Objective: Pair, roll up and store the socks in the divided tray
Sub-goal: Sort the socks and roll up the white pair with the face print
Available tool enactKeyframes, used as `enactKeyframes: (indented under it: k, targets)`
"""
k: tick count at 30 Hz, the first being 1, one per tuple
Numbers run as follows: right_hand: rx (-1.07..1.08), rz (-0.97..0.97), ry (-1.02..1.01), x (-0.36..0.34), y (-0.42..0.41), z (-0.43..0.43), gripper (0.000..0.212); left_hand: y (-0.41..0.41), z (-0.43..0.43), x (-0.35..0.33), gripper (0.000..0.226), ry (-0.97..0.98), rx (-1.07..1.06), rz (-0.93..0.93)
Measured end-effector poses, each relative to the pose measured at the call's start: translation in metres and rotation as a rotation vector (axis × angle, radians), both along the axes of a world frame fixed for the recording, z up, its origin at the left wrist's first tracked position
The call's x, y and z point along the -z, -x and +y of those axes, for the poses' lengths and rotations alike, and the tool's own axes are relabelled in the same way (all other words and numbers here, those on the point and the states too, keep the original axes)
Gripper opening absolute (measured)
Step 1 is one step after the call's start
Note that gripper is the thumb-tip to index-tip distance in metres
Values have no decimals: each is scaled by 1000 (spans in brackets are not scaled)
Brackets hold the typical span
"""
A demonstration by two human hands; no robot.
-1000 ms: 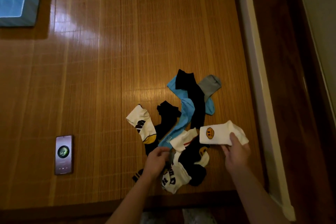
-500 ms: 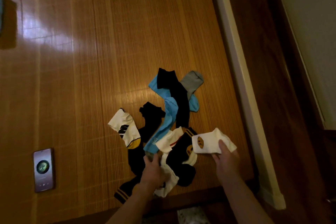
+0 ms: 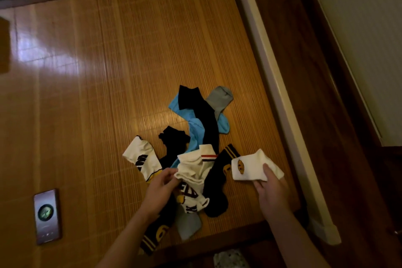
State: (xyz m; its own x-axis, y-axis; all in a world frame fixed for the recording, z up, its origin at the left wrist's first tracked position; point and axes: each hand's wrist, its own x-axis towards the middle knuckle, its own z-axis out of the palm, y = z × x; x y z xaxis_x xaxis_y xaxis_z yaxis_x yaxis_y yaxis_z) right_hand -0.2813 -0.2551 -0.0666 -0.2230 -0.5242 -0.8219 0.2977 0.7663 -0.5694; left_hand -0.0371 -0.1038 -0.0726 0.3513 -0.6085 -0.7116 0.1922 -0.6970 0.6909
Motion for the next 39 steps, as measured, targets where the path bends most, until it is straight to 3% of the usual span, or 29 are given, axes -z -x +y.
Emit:
enactKeyframes:
  k: [3,7,9,12,14,16,19,20,22,24,26,27,30,33,35,39]
  targets:
    - [-1,-17,9,-2,-2,3,47,-8,-7,-23,24,103,-77,149]
    - [-26,-31,23,-2,-3,10,48,-23,-7,-47,36,220,-512,554]
    - [-39,-33,21,-2,-3,15,48,-28,-1,-51,49,229,-632,665]
    - [-59,-32,8,-3,-2,25,43,-32,4,-50,55,224,-734,655]
    - [-67,-26,-2,-4,0,30,41,-34,5,-45,45,181,-770,503]
    - [-73,-31,-6,-5,2,35,37,-38,11,-28,32,-1,-696,154]
    - [-67,-39,-9,-5,4,39,41,-27,20,-3,67,-343,-458,-294]
    - [-62,-35,-11,-5,4,40,41,-19,19,0,66,-387,-357,-463]
    - [-58,-28,-15,-4,5,42,38,0,17,12,48,-258,-58,-655]
    - [-57,-24,-18,-2,6,43,35,18,5,21,33,-120,185,-427]
    - [-45,-19,-19,2,7,43,38,34,-7,31,40,-93,333,-170]
    - [-39,-19,-18,3,8,43,38,42,-13,36,47,-101,356,-155]
    - [-40,-32,-23,8,10,43,30,67,-22,52,53,-188,318,-302]
    - [-40,-43,-29,10,11,45,30,86,-23,50,30,-235,449,-375]
    - [-29,-38,-40,11,12,44,34,97,-29,47,20,-157,509,-422]
    - [13,-27,-72,12,16,41,41,124,-42,18,13,188,487,-423]
